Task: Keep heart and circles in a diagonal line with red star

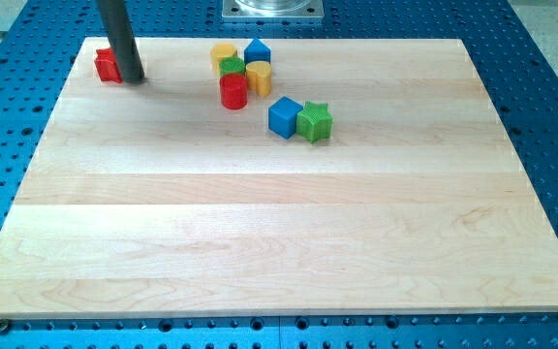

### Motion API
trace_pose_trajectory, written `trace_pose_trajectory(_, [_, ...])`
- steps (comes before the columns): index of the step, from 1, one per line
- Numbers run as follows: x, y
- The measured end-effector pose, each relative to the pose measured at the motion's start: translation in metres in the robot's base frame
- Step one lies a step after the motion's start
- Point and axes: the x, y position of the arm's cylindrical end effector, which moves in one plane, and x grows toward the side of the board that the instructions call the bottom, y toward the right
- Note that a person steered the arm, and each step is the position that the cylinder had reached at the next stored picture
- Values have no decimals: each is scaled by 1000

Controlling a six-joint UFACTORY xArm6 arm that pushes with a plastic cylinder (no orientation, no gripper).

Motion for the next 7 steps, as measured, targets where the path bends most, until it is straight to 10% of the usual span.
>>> trace_pose_trajectory(7, [-72,150])
